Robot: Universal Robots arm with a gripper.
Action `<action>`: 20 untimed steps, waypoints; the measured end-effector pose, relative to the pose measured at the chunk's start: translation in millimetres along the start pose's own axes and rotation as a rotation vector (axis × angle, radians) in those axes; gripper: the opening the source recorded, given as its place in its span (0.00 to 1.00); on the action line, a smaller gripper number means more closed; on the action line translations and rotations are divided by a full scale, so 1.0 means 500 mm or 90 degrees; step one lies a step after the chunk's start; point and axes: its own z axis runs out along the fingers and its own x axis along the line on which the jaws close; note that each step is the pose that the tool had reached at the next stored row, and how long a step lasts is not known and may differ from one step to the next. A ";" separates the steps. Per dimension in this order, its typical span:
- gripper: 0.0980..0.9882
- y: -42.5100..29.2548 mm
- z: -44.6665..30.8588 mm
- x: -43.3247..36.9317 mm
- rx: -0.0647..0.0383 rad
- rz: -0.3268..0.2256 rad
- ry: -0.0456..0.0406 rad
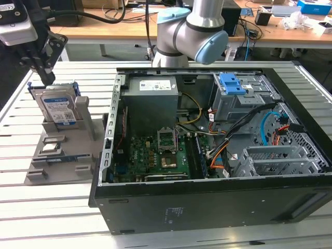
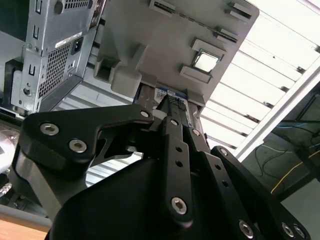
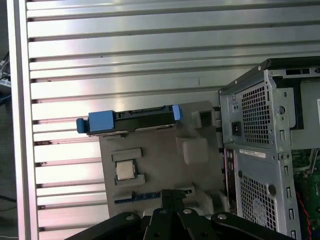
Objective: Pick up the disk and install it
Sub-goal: 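Reach for the disk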
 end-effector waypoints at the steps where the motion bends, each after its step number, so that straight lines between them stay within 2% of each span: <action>1: 0.01 0.000 0.000 0.004 0.000 0.000 0.0000; 20: 0.01 -0.006 -0.002 0.075 0.000 0.000 0.0000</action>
